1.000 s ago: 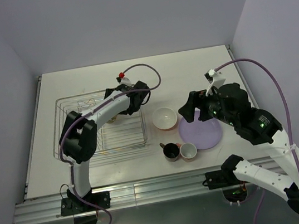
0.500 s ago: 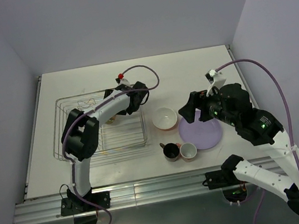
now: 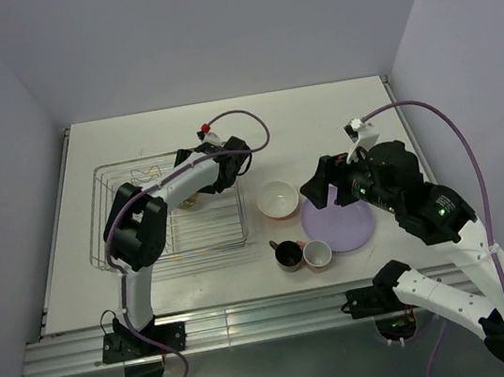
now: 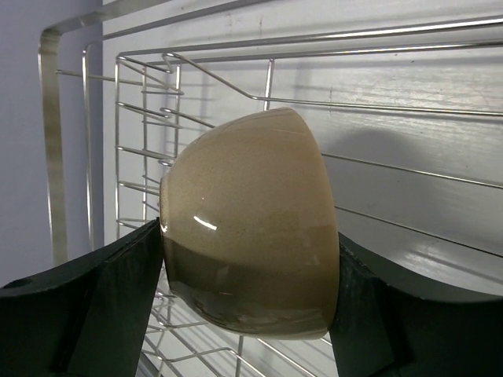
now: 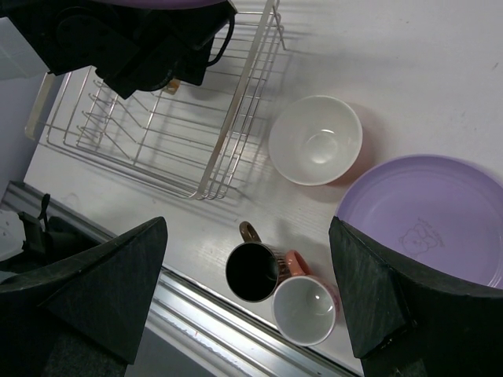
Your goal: Load the mixed dishes into the dish rack
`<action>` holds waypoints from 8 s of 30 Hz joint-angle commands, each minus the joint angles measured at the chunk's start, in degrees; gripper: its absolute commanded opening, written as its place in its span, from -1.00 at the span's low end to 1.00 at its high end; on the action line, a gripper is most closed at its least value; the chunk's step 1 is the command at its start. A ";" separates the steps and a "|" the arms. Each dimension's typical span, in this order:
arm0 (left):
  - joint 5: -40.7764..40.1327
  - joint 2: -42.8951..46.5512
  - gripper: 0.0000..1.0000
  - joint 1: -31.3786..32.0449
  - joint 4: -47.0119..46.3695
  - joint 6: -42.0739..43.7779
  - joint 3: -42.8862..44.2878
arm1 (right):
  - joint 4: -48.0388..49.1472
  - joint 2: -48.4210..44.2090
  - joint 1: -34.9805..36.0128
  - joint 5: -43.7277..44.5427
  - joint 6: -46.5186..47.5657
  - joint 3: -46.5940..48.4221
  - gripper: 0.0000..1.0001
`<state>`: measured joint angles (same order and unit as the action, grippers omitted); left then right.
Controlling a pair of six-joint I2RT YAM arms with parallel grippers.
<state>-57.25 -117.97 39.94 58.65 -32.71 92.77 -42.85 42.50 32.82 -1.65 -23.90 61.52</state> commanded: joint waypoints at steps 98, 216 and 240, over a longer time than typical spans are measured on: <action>18.77 10.48 0.98 -4.35 -22.88 6.26 -16.74 | 5.32 7.51 -0.48 2.09 2.10 -5.27 0.83; 40.89 52.85 0.99 3.39 -18.30 -3.59 -23.43 | 21.06 45.95 -1.88 9.65 -6.34 -0.87 -1.00; 72.37 48.98 0.99 3.39 -38.96 -7.98 -25.36 | 15.52 18.15 -2.50 -12.05 -5.10 -2.45 -1.00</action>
<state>11.18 -69.78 43.11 24.23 -39.03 67.75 -30.68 62.96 30.59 -8.69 -28.45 59.11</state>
